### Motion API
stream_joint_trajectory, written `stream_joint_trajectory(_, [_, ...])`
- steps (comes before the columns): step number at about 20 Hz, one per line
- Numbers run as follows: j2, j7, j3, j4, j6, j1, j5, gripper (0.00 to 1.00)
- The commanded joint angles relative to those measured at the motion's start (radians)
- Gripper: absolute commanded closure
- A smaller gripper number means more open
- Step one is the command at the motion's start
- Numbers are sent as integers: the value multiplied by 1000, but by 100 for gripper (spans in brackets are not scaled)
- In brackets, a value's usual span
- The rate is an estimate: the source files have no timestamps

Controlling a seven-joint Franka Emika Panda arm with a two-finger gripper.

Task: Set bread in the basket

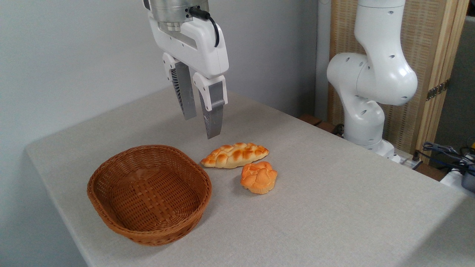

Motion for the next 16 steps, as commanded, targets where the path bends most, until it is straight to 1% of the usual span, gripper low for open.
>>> stream_joint_trajectory(1, [10, -3, 8, 13, -25, 0, -15, 0])
stream_joint_trajectory(7, [7, -1, 6, -11, -23, 0, -15, 0])
stream_joint_trajectory(10, [-21, -1, 6, -80, -5, 0, -17, 0])
stream_joint_trajectory(12, [-47, 3, 6, -154, 21, -1, -17, 0])
stream_joint_trajectory(14, [-102, 19, 6, -281, 117, -1, -15, 0])
stream_joint_trajectory(16, [-153, 39, 3, -402, 175, -1, -15, 0])
